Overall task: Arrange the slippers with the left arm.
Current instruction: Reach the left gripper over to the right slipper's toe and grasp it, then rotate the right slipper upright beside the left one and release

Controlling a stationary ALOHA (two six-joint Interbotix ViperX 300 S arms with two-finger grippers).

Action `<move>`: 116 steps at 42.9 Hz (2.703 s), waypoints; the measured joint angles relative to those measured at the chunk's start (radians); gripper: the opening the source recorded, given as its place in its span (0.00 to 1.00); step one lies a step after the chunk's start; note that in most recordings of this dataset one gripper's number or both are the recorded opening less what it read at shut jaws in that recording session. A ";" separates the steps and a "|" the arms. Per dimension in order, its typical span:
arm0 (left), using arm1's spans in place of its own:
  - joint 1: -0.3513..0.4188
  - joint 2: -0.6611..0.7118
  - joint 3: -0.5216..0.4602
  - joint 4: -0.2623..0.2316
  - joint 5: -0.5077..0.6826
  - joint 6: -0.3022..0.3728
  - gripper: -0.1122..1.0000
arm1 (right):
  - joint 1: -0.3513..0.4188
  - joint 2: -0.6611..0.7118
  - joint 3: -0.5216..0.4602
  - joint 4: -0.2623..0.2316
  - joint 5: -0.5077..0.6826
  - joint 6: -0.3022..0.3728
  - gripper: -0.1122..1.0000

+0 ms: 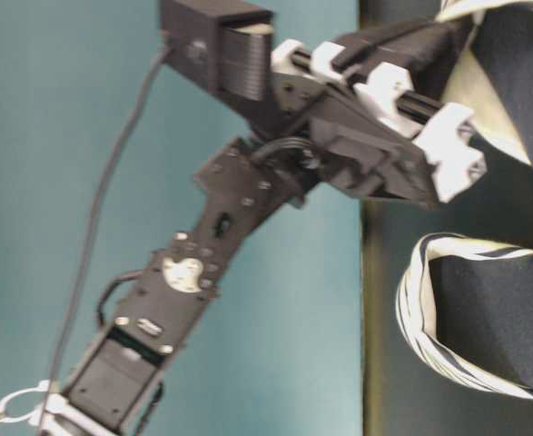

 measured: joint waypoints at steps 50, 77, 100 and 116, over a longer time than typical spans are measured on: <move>0.130 -0.101 -0.044 0.002 0.423 -0.635 0.11 | 0.000 -0.012 0.006 0.000 -0.012 0.000 0.11; 0.121 -0.077 -0.044 0.002 0.465 -0.657 0.17 | 0.000 -0.012 0.006 0.000 -0.012 0.000 0.11; 0.106 -0.086 -0.035 0.000 0.466 -0.658 0.88 | 0.000 -0.012 0.012 0.000 -0.021 0.000 0.11; 0.103 -0.282 0.087 0.002 0.348 -0.657 0.88 | 0.000 -0.012 0.014 0.003 -0.023 0.000 0.11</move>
